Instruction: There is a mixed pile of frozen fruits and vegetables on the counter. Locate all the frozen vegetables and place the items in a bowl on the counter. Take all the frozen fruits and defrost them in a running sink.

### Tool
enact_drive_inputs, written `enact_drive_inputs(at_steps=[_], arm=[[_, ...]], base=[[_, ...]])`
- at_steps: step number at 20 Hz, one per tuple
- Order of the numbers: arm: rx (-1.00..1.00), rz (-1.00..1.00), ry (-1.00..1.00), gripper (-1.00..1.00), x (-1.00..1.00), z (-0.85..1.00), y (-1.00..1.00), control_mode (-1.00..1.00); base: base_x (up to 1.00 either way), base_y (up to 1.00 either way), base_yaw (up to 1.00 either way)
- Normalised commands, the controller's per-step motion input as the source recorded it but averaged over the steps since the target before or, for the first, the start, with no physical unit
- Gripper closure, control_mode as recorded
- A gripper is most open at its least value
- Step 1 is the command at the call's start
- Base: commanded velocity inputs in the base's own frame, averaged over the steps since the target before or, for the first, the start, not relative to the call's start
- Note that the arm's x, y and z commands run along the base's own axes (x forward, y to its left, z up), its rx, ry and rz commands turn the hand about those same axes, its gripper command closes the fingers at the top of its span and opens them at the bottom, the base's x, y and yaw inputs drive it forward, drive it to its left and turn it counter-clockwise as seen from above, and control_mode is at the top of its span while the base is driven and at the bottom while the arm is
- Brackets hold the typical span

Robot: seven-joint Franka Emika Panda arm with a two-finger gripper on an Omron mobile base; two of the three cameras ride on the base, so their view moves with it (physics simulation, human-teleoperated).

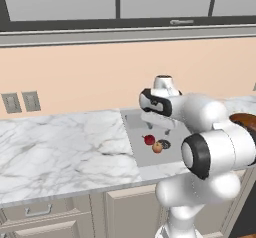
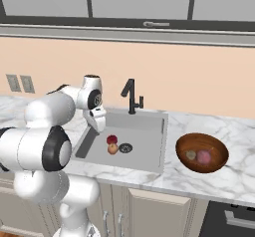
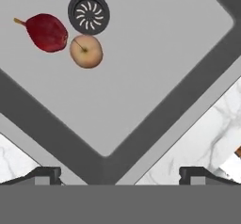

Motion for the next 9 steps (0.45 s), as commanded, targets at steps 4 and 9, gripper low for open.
enact_drive_inputs(at_steps=[4,9], arm=[[-0.05,0.01,-0.03,-1.00,-0.17,0.11,0.17,-1.00],[-0.09,0.00,0.00,-1.00,-0.13,0.10,0.26,-1.00]], base=[[0.00,0.00,0.00],[0.00,0.00,0.00]])
